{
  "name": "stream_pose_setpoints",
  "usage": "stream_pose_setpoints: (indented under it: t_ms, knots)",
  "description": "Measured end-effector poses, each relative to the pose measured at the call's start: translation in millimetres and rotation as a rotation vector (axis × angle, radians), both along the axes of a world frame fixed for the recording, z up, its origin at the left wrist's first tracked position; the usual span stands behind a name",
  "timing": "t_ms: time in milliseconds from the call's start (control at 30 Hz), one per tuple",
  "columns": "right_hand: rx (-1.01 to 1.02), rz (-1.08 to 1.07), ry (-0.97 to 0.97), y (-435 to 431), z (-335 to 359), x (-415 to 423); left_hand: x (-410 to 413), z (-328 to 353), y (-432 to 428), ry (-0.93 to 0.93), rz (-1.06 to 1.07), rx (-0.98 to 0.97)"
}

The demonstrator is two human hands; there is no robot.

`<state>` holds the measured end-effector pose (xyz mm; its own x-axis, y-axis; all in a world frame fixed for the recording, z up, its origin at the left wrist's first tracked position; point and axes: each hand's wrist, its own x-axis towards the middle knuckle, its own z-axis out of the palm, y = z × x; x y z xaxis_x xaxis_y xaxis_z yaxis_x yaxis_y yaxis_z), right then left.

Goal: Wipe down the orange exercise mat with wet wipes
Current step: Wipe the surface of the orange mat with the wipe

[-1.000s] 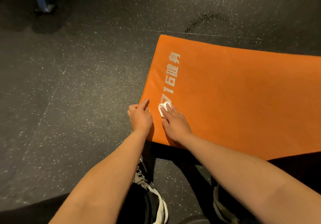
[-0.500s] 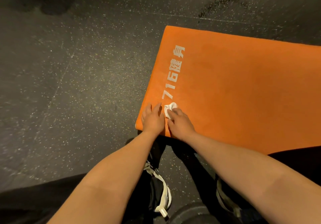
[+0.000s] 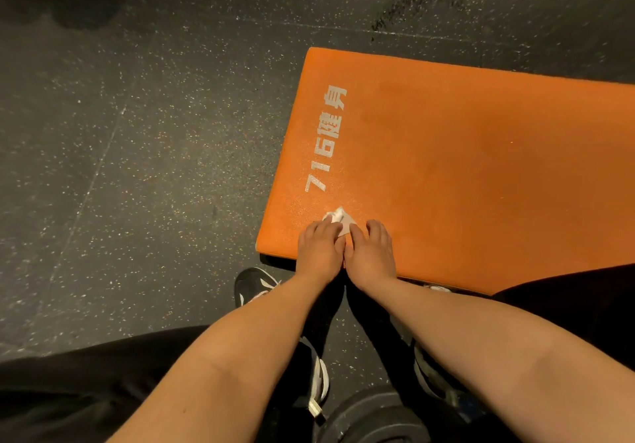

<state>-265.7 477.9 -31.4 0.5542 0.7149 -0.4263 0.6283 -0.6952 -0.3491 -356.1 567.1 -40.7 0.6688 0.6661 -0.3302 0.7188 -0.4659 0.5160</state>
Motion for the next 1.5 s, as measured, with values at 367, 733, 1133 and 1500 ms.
stream_pose_setpoints:
  t_ms: [367,733,1133,1500]
  knots:
    - [-0.034,0.061,0.080,-15.1,5.3,17.0,-23.3,-8.5,18.8,0.204,0.129,0.027]
    - [0.027,-0.109,0.140,-13.4,1.1,22.2,-13.1,-15.4,-15.3,0.028,-0.060,-0.024]
    - [-0.016,-0.147,0.099,-25.2,7.9,29.1,-0.7,-9.9,-47.2,0.080,-0.294,-0.035]
    - [-0.054,-0.079,0.131,-37.8,21.2,47.2,8.2,14.6,-27.6,0.350,-0.062,-0.111]
